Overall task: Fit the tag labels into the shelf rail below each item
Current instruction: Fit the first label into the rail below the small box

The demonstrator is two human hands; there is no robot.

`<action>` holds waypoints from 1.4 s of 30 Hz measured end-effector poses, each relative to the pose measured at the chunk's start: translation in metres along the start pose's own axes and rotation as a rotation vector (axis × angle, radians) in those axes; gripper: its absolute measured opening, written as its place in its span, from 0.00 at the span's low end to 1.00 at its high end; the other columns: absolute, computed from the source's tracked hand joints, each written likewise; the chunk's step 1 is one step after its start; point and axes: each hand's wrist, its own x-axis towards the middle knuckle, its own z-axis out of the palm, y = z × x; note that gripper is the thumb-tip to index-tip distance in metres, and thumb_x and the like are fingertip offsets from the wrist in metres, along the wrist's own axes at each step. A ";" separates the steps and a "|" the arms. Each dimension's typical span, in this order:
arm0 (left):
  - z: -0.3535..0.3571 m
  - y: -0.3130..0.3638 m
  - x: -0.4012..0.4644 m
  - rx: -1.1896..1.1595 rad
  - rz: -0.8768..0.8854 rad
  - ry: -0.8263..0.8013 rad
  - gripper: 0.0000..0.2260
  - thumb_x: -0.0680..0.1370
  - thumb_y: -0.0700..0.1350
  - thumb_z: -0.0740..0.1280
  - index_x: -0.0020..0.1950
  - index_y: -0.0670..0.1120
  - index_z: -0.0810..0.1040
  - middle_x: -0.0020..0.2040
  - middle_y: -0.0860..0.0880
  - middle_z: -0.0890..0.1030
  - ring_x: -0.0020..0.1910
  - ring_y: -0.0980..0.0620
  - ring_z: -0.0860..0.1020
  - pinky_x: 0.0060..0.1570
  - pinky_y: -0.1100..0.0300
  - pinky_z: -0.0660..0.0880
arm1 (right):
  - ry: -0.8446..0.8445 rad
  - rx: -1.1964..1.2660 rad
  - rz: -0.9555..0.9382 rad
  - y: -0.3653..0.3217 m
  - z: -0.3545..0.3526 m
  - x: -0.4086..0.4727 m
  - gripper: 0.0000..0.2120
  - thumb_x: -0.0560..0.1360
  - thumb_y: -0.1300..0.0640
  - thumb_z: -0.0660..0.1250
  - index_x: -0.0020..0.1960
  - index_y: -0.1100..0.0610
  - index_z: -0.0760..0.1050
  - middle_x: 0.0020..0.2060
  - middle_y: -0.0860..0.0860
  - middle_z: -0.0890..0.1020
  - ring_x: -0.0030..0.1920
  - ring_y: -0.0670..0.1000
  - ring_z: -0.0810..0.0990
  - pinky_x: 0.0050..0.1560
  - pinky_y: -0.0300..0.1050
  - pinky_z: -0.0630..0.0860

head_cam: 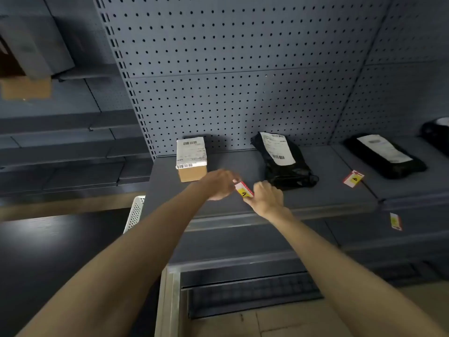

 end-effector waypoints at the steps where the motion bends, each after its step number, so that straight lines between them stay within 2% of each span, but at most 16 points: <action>1: 0.003 0.001 0.005 0.028 -0.006 -0.028 0.15 0.81 0.43 0.58 0.67 0.49 0.72 0.65 0.44 0.76 0.64 0.42 0.74 0.60 0.45 0.74 | 0.002 -0.026 0.001 -0.001 0.003 0.001 0.18 0.73 0.46 0.69 0.52 0.61 0.77 0.51 0.59 0.79 0.50 0.61 0.81 0.41 0.47 0.68; 5: 0.023 -0.002 0.023 0.090 0.050 -0.022 0.21 0.80 0.38 0.61 0.72 0.50 0.66 0.68 0.44 0.73 0.67 0.43 0.71 0.65 0.46 0.70 | 0.074 -0.055 0.002 0.000 0.016 0.004 0.17 0.75 0.48 0.69 0.53 0.61 0.77 0.53 0.59 0.75 0.47 0.61 0.82 0.39 0.48 0.68; 8: 0.034 -0.002 0.030 0.140 0.124 0.013 0.23 0.78 0.36 0.62 0.71 0.49 0.66 0.67 0.47 0.74 0.68 0.46 0.69 0.68 0.48 0.66 | 0.104 -0.005 0.007 0.002 0.020 0.009 0.16 0.74 0.51 0.70 0.55 0.61 0.75 0.55 0.59 0.74 0.48 0.62 0.82 0.41 0.50 0.72; 11: 0.039 -0.006 0.030 0.160 0.160 0.087 0.19 0.78 0.37 0.64 0.68 0.48 0.70 0.61 0.47 0.77 0.64 0.46 0.72 0.65 0.50 0.68 | 0.087 0.110 0.037 0.000 0.019 0.012 0.17 0.73 0.54 0.72 0.55 0.61 0.71 0.54 0.59 0.76 0.50 0.63 0.81 0.44 0.53 0.75; 14: 0.034 -0.014 0.021 0.128 0.176 0.181 0.10 0.78 0.41 0.65 0.60 0.46 0.77 0.56 0.46 0.78 0.59 0.47 0.73 0.59 0.53 0.70 | 0.071 0.197 0.013 -0.002 0.017 0.016 0.10 0.74 0.61 0.68 0.53 0.60 0.71 0.51 0.58 0.81 0.50 0.62 0.81 0.44 0.52 0.74; 16: 0.029 -0.022 0.010 0.028 0.143 0.244 0.05 0.79 0.43 0.65 0.51 0.46 0.79 0.50 0.47 0.80 0.53 0.49 0.75 0.53 0.56 0.70 | 0.058 0.236 -0.040 -0.004 0.014 0.016 0.08 0.75 0.61 0.65 0.53 0.57 0.72 0.50 0.55 0.83 0.50 0.60 0.81 0.44 0.49 0.72; 18: 0.022 -0.031 -0.007 -0.047 0.095 0.267 0.04 0.78 0.43 0.66 0.47 0.46 0.80 0.46 0.49 0.81 0.47 0.51 0.76 0.48 0.58 0.72 | 0.043 0.309 -0.116 -0.011 0.011 0.013 0.06 0.75 0.59 0.66 0.52 0.55 0.76 0.49 0.53 0.83 0.50 0.57 0.80 0.45 0.49 0.72; 20: 0.015 -0.043 -0.027 -0.101 0.050 0.276 0.03 0.77 0.44 0.67 0.46 0.47 0.80 0.44 0.50 0.80 0.44 0.52 0.75 0.44 0.57 0.74 | 0.037 0.392 -0.199 -0.021 0.007 0.010 0.04 0.75 0.59 0.66 0.49 0.55 0.79 0.47 0.52 0.81 0.47 0.55 0.79 0.45 0.48 0.72; 23: 0.009 -0.061 -0.062 -0.139 -0.031 0.294 0.04 0.77 0.47 0.69 0.47 0.49 0.81 0.43 0.52 0.79 0.41 0.54 0.74 0.38 0.59 0.71 | 0.012 0.519 -0.299 -0.043 0.005 0.000 0.04 0.75 0.61 0.67 0.48 0.58 0.81 0.43 0.53 0.80 0.40 0.51 0.77 0.42 0.47 0.71; 26: 0.011 -0.076 -0.099 -0.198 -0.131 0.304 0.04 0.76 0.51 0.69 0.46 0.52 0.80 0.41 0.55 0.80 0.38 0.57 0.77 0.37 0.60 0.74 | -0.037 0.614 -0.345 -0.064 0.011 -0.015 0.04 0.76 0.62 0.66 0.47 0.59 0.81 0.34 0.48 0.78 0.29 0.44 0.73 0.32 0.39 0.69; 28: 0.017 -0.080 -0.122 -0.238 -0.166 0.328 0.04 0.76 0.52 0.69 0.46 0.53 0.80 0.40 0.57 0.79 0.37 0.61 0.77 0.37 0.61 0.74 | -0.052 0.637 -0.354 -0.072 0.017 -0.025 0.05 0.76 0.63 0.65 0.47 0.59 0.80 0.31 0.49 0.78 0.24 0.45 0.74 0.25 0.37 0.70; 31: 0.033 -0.079 -0.151 -0.247 -0.212 0.382 0.04 0.78 0.52 0.66 0.48 0.53 0.78 0.41 0.56 0.79 0.38 0.55 0.79 0.37 0.57 0.77 | -0.041 0.645 -0.385 -0.078 0.026 -0.036 0.06 0.77 0.64 0.65 0.50 0.60 0.80 0.37 0.52 0.79 0.28 0.46 0.75 0.24 0.31 0.71; 33: 0.046 -0.077 -0.166 -0.229 -0.241 0.416 0.03 0.78 0.49 0.65 0.49 0.51 0.77 0.43 0.54 0.80 0.41 0.52 0.79 0.39 0.54 0.78 | -0.025 0.620 -0.412 -0.079 0.030 -0.041 0.06 0.77 0.64 0.65 0.50 0.60 0.80 0.40 0.51 0.79 0.30 0.44 0.75 0.28 0.31 0.70; 35: 0.057 -0.073 -0.176 -0.195 -0.243 0.414 0.05 0.78 0.47 0.65 0.52 0.49 0.77 0.48 0.52 0.81 0.47 0.52 0.79 0.45 0.51 0.78 | -0.016 0.582 -0.433 -0.079 0.033 -0.043 0.06 0.77 0.63 0.65 0.51 0.60 0.80 0.42 0.51 0.79 0.33 0.43 0.75 0.34 0.37 0.72; 38: 0.068 -0.067 -0.181 -0.136 -0.248 0.433 0.09 0.79 0.46 0.64 0.57 0.47 0.78 0.56 0.50 0.81 0.56 0.51 0.76 0.54 0.50 0.76 | -0.010 0.547 -0.443 -0.080 0.037 -0.044 0.07 0.78 0.63 0.64 0.51 0.60 0.80 0.44 0.53 0.80 0.35 0.48 0.76 0.40 0.48 0.76; 42: 0.075 -0.060 -0.183 -0.097 -0.236 0.477 0.10 0.79 0.44 0.64 0.57 0.45 0.81 0.56 0.48 0.81 0.56 0.49 0.76 0.56 0.52 0.75 | 0.019 0.497 -0.461 -0.084 0.043 -0.046 0.06 0.78 0.62 0.64 0.50 0.59 0.80 0.43 0.52 0.79 0.36 0.47 0.75 0.38 0.43 0.71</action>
